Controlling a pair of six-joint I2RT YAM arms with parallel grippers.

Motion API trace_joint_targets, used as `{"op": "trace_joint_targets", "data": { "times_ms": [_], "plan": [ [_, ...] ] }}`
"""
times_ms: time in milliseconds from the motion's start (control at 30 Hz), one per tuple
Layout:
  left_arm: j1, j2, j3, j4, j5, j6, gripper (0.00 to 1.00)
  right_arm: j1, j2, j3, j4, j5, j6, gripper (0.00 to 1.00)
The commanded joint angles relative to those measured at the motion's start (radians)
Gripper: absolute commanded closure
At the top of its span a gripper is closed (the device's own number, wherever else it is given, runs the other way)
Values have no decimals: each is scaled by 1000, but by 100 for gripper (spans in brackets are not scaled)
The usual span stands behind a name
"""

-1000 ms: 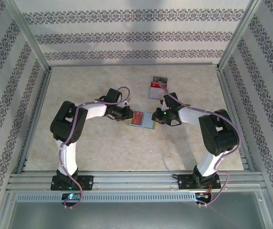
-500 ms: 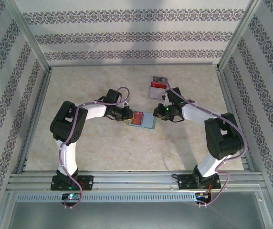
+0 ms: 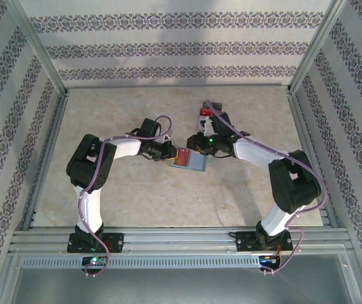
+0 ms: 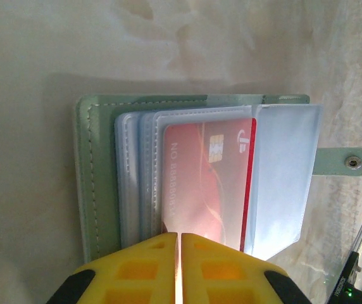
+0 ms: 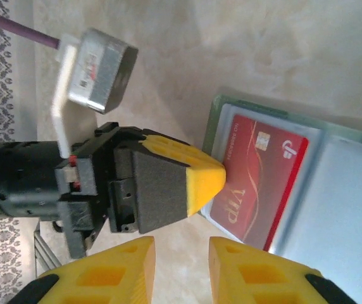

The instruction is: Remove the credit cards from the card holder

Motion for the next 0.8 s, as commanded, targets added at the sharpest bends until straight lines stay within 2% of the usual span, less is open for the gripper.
{"op": "trace_joint_targets", "data": {
  "times_ms": [0, 333, 767],
  "plan": [
    [6, -11, -25, -4, -17, -5, 89, 8, 51, 1, 84, -23, 65, 71],
    [4, -6, -24, -13, -23, 0, 89, 12, 148, -3, 77, 26, 66, 71],
    [4, -6, -20, -26, -29, 4, 89, 11, 193, -18, 75, 34, 59, 71]
  ]
}}
